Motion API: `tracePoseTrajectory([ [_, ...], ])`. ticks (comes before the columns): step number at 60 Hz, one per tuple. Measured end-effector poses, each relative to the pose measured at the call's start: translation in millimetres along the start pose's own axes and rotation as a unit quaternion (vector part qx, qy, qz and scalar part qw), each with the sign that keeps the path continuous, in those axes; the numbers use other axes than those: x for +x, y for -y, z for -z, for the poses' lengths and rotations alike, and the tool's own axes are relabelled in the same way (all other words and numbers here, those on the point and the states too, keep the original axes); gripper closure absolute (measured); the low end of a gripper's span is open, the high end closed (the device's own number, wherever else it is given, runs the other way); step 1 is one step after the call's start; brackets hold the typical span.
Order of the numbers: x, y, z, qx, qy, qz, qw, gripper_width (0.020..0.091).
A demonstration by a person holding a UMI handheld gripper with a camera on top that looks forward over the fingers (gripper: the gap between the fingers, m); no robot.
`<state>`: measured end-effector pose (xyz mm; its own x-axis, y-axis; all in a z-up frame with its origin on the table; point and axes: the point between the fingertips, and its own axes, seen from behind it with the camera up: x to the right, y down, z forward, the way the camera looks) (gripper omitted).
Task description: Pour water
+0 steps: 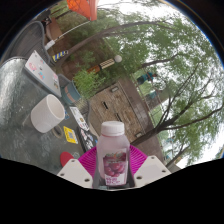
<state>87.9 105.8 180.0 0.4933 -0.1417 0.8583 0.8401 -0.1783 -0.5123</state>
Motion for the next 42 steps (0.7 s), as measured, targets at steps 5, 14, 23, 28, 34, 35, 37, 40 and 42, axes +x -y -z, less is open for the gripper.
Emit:
tracePoseTrajectory([
  [5, -13, 38, -20, 0.038, 0.004, 0.172, 0.984, 0.0692],
  [14, -46, 98, -49, 0.108, -0.013, 0.470, 0.876, 0.0692],
  [23, -69, 112, -47, 0.155, -0.025, 0.635, 0.756, 0.0690],
  [28, -77, 116, -53, 0.163, -0.017, 0.675, 0.719, 0.0690],
  [34, -78, 116, -59, 0.162, -0.014, 0.689, 0.706, 0.0690],
  [35, -78, 115, -58, 0.162, -0.013, 0.691, 0.704, 0.0691],
  [37, -77, 115, -60, 0.162, -0.013, 0.693, 0.702, 0.0691],
  [40, -74, 117, -62, 0.161, -0.013, 0.682, 0.713, 0.0691],
  [42, -69, 121, -66, 0.158, -0.016, 0.663, 0.732, 0.0690],
])
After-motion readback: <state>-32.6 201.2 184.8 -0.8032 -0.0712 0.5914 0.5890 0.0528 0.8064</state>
